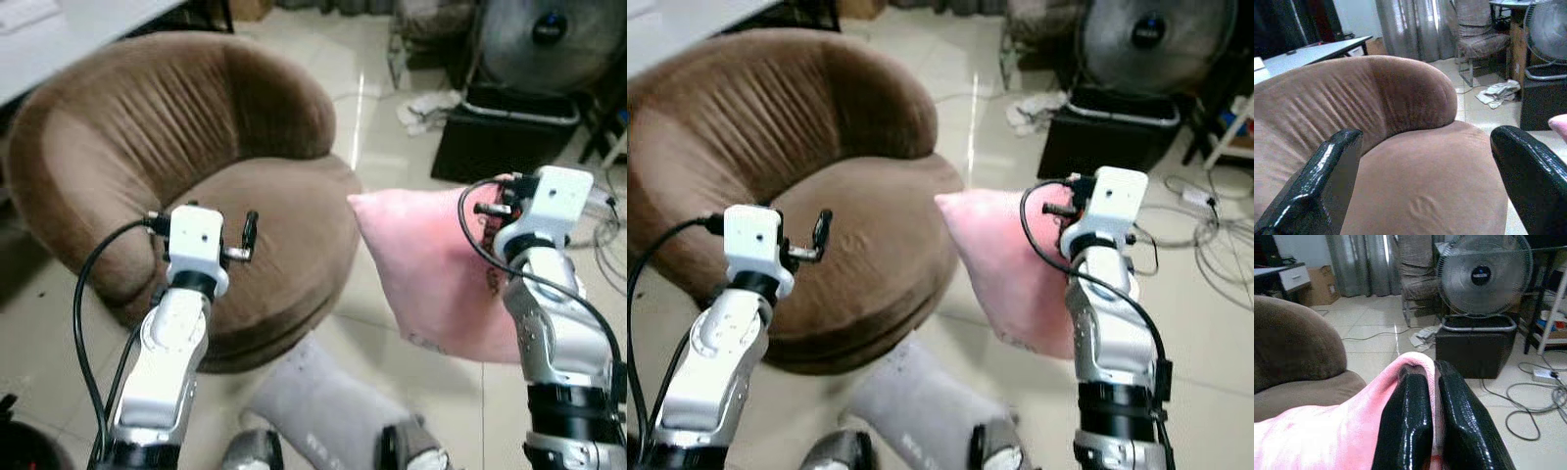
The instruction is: Move the pillow to the sofa from floor
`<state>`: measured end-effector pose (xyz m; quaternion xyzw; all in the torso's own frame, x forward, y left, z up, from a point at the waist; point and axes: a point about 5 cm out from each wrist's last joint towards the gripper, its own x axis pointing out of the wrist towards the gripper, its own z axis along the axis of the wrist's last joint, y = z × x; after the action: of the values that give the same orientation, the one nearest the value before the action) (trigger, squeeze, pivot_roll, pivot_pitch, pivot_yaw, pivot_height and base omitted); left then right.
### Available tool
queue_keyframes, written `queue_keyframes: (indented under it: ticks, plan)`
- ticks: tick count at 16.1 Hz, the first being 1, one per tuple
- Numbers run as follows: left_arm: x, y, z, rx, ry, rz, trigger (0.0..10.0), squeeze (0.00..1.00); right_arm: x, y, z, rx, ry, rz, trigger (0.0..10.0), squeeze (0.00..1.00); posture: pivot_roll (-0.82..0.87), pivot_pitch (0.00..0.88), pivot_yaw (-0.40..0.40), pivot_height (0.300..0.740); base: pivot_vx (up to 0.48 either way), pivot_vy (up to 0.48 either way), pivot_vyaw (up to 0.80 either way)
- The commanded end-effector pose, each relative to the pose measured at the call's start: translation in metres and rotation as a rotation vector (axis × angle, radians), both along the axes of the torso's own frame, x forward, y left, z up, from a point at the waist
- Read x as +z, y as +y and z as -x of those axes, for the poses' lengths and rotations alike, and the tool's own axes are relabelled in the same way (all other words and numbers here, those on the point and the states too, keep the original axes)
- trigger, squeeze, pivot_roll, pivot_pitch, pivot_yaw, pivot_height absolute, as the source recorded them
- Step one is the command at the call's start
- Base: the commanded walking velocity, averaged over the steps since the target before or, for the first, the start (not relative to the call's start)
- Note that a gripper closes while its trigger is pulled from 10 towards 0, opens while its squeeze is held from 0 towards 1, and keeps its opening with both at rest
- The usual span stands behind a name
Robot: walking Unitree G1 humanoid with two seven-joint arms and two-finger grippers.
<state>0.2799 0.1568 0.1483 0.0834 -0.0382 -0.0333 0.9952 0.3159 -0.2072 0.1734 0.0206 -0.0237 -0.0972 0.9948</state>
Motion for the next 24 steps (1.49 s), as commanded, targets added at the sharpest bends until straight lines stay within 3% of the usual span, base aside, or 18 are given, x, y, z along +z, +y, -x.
queue_keyframes:
  ticks: [1,11,24]
  plan:
    - [-0.001,0.002,0.002,0.018,0.011,-0.002,10.0,0.00,0.012,0.003,0.001,0.012,-0.062,0.011,10.0,0.00,-0.05,0.000,0.028,0.738,0.000,0.000,0.00]
    - [-0.004,0.000,0.009,0.008,0.043,-0.009,10.0,0.00,-0.015,0.021,0.004,0.094,0.073,0.032,10.0,0.00,-0.04,0.000,0.010,0.740,0.000,0.000,0.00]
    - [-0.002,-0.002,0.010,0.001,0.041,-0.013,10.0,0.00,-0.014,0.022,0.004,0.092,0.065,0.021,10.0,0.00,-0.04,0.000,0.007,0.740,0.000,-0.475,0.00]
